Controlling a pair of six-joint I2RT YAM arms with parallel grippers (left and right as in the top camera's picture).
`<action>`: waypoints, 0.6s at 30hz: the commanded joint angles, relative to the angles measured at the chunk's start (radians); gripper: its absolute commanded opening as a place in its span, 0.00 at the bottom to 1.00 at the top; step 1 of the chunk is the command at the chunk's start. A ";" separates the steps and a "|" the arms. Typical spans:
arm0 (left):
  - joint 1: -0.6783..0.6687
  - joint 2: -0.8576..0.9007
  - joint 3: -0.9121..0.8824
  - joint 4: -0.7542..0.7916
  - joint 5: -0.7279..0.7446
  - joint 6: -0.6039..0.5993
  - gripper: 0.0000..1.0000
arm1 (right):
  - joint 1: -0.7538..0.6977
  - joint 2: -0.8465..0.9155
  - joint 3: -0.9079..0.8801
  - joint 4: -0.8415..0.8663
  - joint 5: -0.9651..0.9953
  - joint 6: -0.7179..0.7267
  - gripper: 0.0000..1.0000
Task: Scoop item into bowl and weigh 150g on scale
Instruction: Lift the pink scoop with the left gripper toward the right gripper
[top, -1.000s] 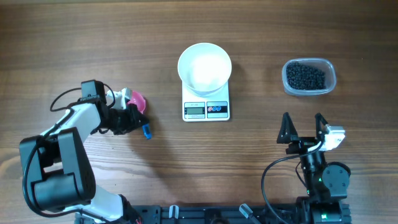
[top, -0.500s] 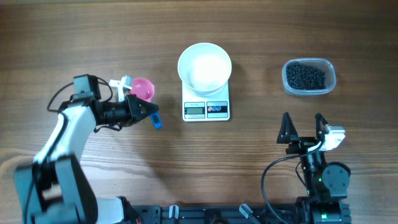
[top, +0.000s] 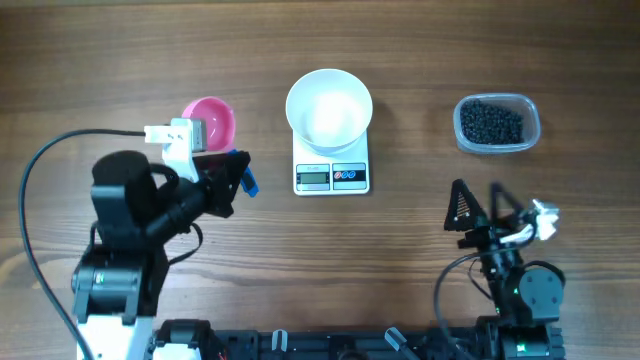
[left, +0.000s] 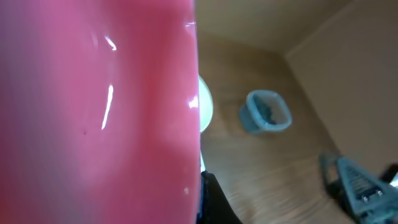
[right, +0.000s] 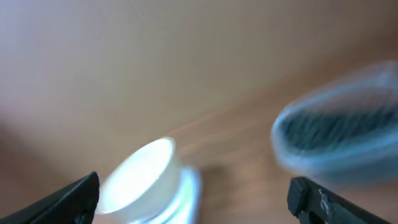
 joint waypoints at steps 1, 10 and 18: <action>-0.046 -0.012 0.014 0.051 -0.060 -0.119 0.04 | 0.002 0.011 -0.001 0.002 -0.078 0.710 1.00; -0.172 0.078 0.016 0.174 -0.060 -0.145 0.04 | 0.002 0.040 0.160 0.319 -0.053 0.537 1.00; -0.282 0.163 0.042 0.497 -0.060 -0.333 0.04 | 0.002 0.400 0.493 0.053 -0.293 0.432 1.00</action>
